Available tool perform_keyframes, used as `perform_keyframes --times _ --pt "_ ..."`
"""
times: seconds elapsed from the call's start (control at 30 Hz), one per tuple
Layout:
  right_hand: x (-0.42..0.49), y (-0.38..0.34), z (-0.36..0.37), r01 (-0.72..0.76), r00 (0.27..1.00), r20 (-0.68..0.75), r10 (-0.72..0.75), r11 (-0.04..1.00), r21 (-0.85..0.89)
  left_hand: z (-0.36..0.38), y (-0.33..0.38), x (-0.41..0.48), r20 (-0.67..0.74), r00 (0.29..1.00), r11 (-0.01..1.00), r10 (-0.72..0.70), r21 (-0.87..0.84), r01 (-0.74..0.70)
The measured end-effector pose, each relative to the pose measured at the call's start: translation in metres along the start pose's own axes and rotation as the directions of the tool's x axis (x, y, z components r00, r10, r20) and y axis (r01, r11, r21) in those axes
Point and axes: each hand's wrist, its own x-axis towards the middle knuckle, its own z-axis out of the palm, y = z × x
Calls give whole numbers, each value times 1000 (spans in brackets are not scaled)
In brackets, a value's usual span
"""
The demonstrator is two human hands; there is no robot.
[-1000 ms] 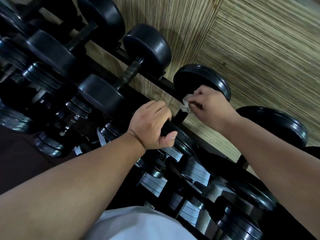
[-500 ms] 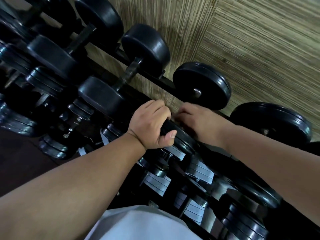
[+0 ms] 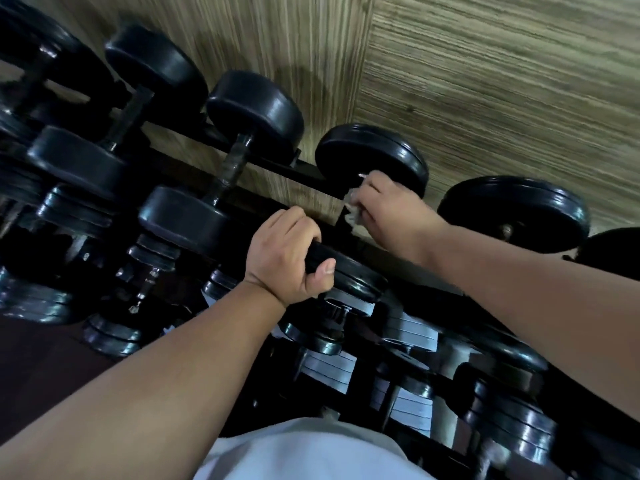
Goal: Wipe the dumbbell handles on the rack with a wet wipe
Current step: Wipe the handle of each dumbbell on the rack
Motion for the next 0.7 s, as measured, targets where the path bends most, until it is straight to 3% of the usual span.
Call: perform_keyframes --times 0.17,0.27,0.37,0.47,0.57,0.7 --pt "-3 -13 4 -44 992 123 30 993 110 -2 -2 -1 69 998 999 -12 34 10" --pt "4 -6 5 -275 959 2 285 925 264 -4 -2 -3 103 993 998 -49 41 45" --pt "7 -13 7 -500 828 -8 561 743 445 -6 -1 -2 116 991 998 -62 33 58" --pt "4 -32 22 -625 636 48 770 477 618 -7 1 0 126 990 997 -66 41 61" --pt "-2 -44 35 -591 570 116 814 307 746 -8 1 0 142 987 996 -77 53 70" --pt "10 -30 29 -473 441 54 896 181 862 -9 2 0 160 984 996 -79 51 71"
